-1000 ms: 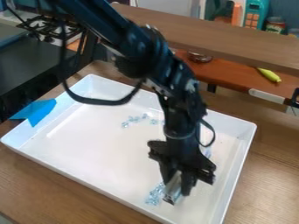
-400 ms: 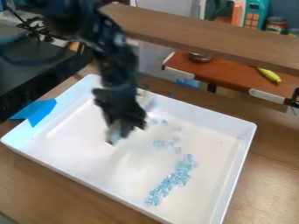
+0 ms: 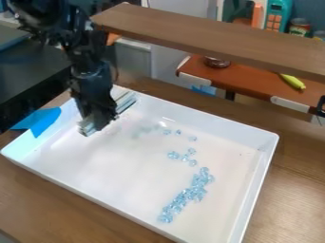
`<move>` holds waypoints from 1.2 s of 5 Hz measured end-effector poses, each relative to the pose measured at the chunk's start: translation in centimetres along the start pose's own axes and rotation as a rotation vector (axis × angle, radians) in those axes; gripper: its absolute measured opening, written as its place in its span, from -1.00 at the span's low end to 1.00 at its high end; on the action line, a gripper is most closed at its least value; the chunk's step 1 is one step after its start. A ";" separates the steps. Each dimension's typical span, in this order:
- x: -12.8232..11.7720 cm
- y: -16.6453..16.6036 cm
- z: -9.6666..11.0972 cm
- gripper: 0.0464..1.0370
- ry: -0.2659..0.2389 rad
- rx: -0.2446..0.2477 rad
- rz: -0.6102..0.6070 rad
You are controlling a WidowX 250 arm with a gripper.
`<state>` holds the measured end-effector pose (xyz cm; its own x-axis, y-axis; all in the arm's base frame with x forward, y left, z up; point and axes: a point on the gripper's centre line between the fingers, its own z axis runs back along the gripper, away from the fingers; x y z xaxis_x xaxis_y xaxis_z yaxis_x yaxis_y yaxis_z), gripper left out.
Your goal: Sweep into pile
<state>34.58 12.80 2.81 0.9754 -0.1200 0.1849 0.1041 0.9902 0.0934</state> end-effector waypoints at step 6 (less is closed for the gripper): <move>2.2 -2.1 -4.9 -0.32 0.063 -0.025 -0.127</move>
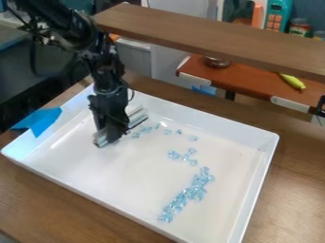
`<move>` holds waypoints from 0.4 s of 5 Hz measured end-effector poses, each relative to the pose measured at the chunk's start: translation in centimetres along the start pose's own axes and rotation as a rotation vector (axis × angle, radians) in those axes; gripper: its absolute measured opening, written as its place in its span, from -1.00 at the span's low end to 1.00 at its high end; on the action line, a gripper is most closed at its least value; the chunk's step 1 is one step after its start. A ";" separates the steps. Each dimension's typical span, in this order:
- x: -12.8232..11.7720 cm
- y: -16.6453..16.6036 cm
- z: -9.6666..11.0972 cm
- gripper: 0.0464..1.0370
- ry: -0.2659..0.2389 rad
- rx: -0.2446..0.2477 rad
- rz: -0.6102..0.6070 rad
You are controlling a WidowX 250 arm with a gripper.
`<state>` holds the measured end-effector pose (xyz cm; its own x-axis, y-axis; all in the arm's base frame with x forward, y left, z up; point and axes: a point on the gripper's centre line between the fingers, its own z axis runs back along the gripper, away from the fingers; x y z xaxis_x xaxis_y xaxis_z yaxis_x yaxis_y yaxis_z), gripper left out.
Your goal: Sweep into pile
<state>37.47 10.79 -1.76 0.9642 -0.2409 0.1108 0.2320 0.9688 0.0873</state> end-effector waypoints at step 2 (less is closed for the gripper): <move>1.8 -4.1 0.0 -0.32 -0.013 -0.041 -0.044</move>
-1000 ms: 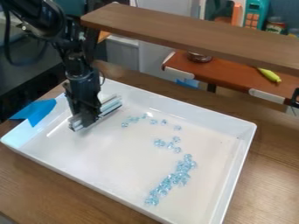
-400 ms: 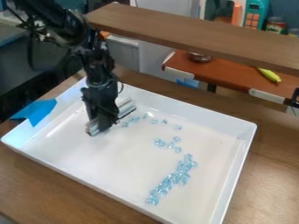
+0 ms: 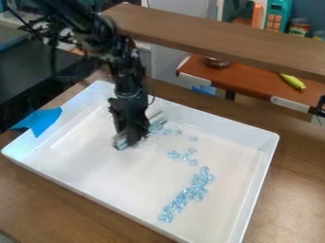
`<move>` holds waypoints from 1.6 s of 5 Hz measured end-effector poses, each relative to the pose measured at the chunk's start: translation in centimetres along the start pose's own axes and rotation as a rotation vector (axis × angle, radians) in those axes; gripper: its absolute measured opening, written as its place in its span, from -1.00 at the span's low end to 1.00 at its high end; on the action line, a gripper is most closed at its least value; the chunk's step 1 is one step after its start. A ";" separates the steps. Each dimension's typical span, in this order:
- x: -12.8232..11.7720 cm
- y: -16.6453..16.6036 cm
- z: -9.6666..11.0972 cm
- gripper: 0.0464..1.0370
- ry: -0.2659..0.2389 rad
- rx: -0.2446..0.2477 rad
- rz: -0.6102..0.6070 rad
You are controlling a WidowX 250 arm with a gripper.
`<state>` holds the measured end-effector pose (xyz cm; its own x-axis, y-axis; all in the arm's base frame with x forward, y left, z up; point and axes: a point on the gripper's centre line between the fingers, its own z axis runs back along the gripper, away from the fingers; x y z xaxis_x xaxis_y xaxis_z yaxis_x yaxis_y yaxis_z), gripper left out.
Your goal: Sweep into pile
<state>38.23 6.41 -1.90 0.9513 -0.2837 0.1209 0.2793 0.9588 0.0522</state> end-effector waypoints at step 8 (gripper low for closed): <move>-1.2 -15.6 0.9 -0.32 0.020 -0.151 -0.159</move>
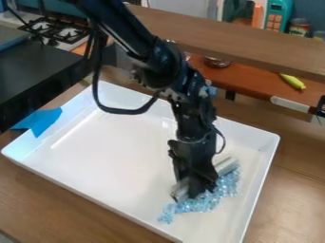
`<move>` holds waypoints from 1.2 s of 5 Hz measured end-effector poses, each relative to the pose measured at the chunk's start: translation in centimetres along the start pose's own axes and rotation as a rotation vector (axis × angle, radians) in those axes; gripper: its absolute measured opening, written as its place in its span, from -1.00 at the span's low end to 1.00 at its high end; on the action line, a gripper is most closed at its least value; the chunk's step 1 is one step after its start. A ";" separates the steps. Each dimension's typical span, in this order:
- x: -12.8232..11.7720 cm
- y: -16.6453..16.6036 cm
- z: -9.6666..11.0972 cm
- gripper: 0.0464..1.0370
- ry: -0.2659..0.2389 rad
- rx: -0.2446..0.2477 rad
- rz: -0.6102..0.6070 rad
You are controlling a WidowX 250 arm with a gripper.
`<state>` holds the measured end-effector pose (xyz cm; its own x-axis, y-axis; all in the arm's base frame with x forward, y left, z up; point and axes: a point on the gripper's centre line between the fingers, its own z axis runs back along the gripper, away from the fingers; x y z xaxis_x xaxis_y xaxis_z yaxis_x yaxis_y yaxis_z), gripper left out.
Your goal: Sweep into pile
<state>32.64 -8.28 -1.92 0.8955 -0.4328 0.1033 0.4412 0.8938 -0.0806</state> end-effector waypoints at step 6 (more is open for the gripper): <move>-5.0 8.4 5.9 -0.32 -0.103 0.168 0.191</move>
<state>31.57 2.11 2.74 0.9473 -0.2481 0.2028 0.2417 0.9687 0.0562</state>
